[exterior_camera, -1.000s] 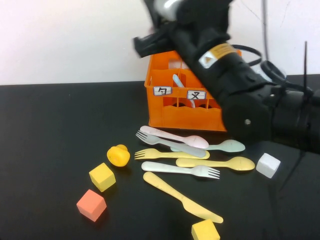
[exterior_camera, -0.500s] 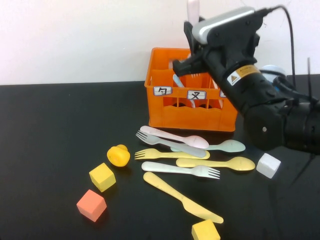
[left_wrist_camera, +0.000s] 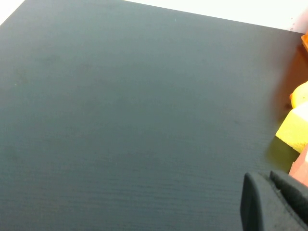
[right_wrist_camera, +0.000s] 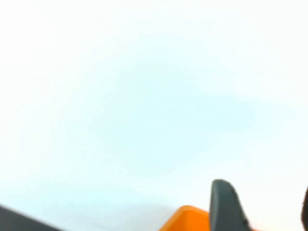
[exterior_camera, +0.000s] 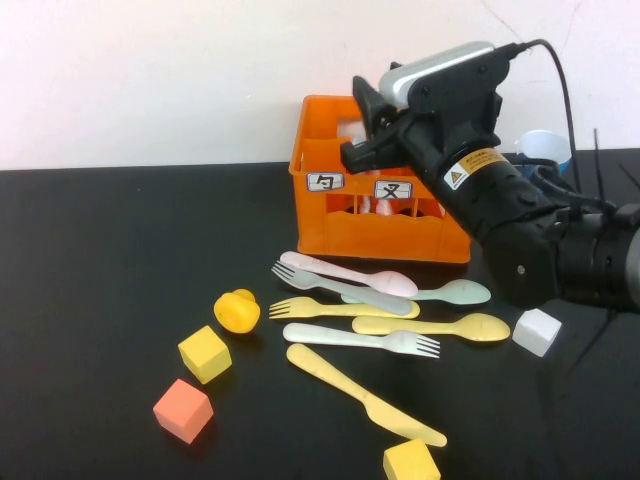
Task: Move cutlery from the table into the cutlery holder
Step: Place the fork on the box, then pick up the fork
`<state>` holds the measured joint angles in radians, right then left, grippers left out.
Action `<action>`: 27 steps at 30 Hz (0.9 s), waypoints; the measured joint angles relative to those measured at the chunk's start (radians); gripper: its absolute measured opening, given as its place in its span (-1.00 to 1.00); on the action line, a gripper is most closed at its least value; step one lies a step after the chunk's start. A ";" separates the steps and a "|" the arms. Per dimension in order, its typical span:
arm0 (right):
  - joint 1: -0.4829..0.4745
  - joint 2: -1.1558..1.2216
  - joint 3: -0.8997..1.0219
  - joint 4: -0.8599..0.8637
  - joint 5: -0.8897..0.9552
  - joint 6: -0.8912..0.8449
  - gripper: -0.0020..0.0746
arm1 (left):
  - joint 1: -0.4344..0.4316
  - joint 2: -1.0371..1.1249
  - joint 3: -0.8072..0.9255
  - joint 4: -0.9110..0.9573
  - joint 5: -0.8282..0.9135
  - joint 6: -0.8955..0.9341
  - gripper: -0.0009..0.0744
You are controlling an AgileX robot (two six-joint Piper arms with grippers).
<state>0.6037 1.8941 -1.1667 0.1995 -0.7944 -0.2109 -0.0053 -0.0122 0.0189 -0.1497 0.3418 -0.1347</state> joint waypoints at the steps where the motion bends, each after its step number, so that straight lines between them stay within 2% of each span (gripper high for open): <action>1: 0.000 -0.009 0.000 -0.023 0.019 0.012 -0.07 | 0.000 0.000 0.000 0.000 0.002 0.000 -0.98; 6: 0.000 -0.097 0.000 -0.155 0.258 0.035 -0.06 | 0.000 0.000 0.000 0.000 0.002 0.000 -0.98; 13: 0.000 -0.276 0.000 -0.353 0.904 0.036 -0.10 | 0.000 0.000 0.000 0.000 0.002 0.000 -0.98; 19: 0.000 -0.303 -0.067 -0.376 1.452 -0.064 -0.27 | 0.000 0.000 0.000 0.000 0.002 0.000 -0.98; 23: 0.000 -0.304 -0.087 -0.367 1.593 -0.158 -0.31 | 0.000 0.000 0.000 0.000 0.002 0.000 -0.98; 27: 0.024 -0.293 -0.091 -0.283 1.723 -0.348 -0.31 | 0.000 0.000 0.000 0.000 0.002 -0.002 -0.98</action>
<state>0.6274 1.6009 -1.2574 -0.0837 0.9284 -0.5591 -0.0053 -0.0122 0.0189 -0.1497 0.3435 -0.1367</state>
